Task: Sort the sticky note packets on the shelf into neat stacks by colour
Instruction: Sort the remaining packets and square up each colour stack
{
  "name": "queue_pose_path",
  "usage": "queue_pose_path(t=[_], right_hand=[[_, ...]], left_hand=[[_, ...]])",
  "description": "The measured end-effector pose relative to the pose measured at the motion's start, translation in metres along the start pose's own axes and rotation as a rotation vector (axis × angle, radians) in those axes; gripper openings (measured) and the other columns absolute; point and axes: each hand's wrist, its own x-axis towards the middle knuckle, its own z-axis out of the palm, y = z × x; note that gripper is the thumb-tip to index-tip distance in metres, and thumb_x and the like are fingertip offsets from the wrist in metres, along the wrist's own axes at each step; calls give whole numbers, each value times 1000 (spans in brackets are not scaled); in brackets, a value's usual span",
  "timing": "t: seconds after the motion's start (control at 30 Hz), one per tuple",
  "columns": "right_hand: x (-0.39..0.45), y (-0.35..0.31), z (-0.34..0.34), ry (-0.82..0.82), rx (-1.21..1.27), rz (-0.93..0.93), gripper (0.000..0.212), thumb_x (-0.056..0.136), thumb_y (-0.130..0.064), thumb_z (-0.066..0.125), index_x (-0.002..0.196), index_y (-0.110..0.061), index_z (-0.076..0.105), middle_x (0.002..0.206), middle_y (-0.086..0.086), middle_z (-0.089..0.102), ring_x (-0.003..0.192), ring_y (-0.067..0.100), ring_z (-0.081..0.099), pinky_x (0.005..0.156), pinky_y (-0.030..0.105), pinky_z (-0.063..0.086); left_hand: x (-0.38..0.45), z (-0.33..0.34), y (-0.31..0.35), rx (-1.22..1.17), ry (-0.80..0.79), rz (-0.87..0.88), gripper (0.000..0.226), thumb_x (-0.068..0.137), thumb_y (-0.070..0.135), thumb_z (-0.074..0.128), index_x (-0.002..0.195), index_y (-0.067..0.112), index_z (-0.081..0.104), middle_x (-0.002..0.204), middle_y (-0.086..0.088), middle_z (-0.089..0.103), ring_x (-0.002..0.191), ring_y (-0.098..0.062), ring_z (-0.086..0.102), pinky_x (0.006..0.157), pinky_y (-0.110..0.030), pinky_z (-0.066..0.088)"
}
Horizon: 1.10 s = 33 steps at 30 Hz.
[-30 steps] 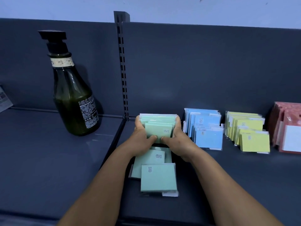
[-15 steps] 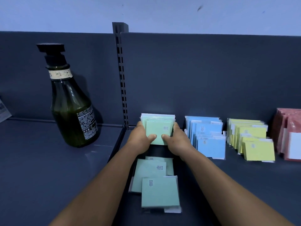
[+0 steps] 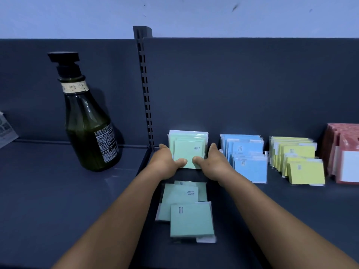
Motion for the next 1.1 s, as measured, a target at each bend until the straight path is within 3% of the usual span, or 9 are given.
queue_pose_path(t=[0.1,0.17,0.23,0.33,0.47,0.63,0.93,1.03,1.1], right_hand=[[-20,0,-6,-14,-35,-35,54,95,-37,51,135,-7,31,134,7,50,118,25,51,83,30,39],[-35,3,-8,-61,-51,-76,47,95,-40,49,131,-13,39,132,3,53,117,23,52,87,30,41],[-47,8,-7,-158,-53,-114,47,94,-47,48,133,-21,44,137,-3,52,122,19,50,99,31,40],[-64,14,-10,-300,-79,-117,71,89,-57,50,149,-25,27,153,-6,33,138,16,35,111,31,30],[-86,21,-18,-462,-202,-159,100,77,-52,70,153,-33,7,156,-14,22,141,10,27,106,22,25],[-97,22,-17,-477,-238,-131,117,69,-42,80,153,-33,-2,159,-12,8,145,11,14,112,26,18],[-103,22,-7,-317,-76,-234,100,70,-21,81,148,-34,20,143,-6,30,121,6,32,91,16,32],[-102,23,-3,-218,21,-254,100,70,-17,81,148,-33,21,143,-7,34,128,9,36,93,17,32],[-99,20,-3,-84,94,-287,93,71,-14,80,146,-31,26,131,-11,40,117,6,42,90,17,34]], left_hand=[[-22,-9,-2,84,-100,96,45,91,51,53,120,18,55,99,3,61,86,-15,56,64,-24,43],[-38,-14,-5,149,-194,134,35,88,59,50,100,26,56,87,7,58,78,-12,54,64,-26,42],[-51,-17,-8,244,-275,150,50,81,69,50,104,24,53,93,5,56,82,-13,53,67,-27,41],[-59,-17,-15,347,-391,167,102,67,79,57,145,20,29,146,4,41,129,-17,44,104,-33,38],[-71,-13,-23,347,-464,216,127,58,65,77,152,30,-2,159,8,15,144,-16,22,116,-38,24],[-73,-8,-31,342,-424,183,141,49,68,79,150,32,-12,161,6,1,148,-17,3,119,-44,14],[-93,-1,-28,-88,-286,327,115,66,20,82,148,46,7,153,9,19,136,-15,30,107,-28,35],[-95,3,-26,-184,-159,371,115,67,14,81,147,47,5,139,7,25,124,-14,39,93,-25,46],[-93,7,-22,-259,-13,411,112,70,9,78,148,41,5,134,5,26,122,-11,38,87,-21,44]])
